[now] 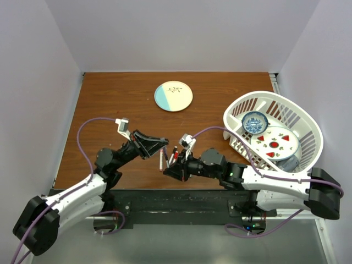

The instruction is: Insert the pens into the pen caps

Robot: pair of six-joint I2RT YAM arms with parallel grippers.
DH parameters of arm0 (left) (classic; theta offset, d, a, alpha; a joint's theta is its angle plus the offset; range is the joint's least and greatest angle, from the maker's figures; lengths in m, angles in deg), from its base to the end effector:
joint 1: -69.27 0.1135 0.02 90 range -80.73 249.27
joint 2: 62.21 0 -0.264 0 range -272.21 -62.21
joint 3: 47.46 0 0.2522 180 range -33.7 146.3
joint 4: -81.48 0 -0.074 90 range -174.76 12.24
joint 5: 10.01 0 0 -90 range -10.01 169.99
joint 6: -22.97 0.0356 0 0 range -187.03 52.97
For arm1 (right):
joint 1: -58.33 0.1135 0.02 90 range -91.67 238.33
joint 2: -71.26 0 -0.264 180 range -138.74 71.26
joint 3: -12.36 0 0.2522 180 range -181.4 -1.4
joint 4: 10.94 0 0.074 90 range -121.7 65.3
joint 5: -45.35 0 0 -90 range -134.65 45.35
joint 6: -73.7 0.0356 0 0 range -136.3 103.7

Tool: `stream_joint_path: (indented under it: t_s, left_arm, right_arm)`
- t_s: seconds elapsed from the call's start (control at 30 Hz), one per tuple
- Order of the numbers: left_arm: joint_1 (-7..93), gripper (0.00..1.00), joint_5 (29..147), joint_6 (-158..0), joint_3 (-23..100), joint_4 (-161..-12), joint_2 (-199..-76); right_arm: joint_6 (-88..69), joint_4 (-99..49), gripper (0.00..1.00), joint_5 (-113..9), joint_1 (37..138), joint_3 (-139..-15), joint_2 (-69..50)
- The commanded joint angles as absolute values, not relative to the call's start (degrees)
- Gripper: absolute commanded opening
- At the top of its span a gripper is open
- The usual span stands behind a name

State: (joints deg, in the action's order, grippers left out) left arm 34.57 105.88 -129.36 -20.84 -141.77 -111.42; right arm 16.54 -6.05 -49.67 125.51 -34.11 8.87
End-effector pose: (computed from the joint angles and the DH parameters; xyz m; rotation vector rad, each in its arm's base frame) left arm 0.1388 -0.1150 0.2539 0.1158 1.4494 -1.7045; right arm 0.0932 0.2294 0.2573 -0.6485 1.8581 1.2969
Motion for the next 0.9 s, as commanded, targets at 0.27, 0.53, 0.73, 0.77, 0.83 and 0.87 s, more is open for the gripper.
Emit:
stream_joint_path:
  t_s: [0.27,0.53,0.73,0.77,0.83,0.87]
  left_arm:
    - [26.73,0.0,103.11,-133.29,-33.69,-150.74,-114.5]
    - [22.34,0.0,101.7,-132.52,-37.12,-153.67,-116.7]
    - [21.2,0.0,98.45,-131.81,-41.78,-154.45,-117.58]
    - [20.5,0.0,97.66,-130.94,-41.53,-154.46,-118.02]
    - [17.96,0.0,96.96,-129.88,-41.0,-154.54,-118.9]
    - [17.51,0.0,96.78,-129.61,-40.56,-155.85,-119.86]
  right_arm:
    - [5.06,-2.39,0.0,-35.78,124.08,-52.99,7.89]
    - [5.5,-3.26,0.0,-39.72,117.58,-60.36,4.55]
    - [3.56,-5.63,0.0,-40.95,114.41,-65.81,2.54]
    - [3.56,-5.63,0.0,-41.92,114.06,-66.35,2.18]
    - [3.56,-5.37,0.0,-42.98,113.27,-67.75,1.48]
    - [3.56,-5.02,0.0,-43.07,113.18,-68.19,0.87]
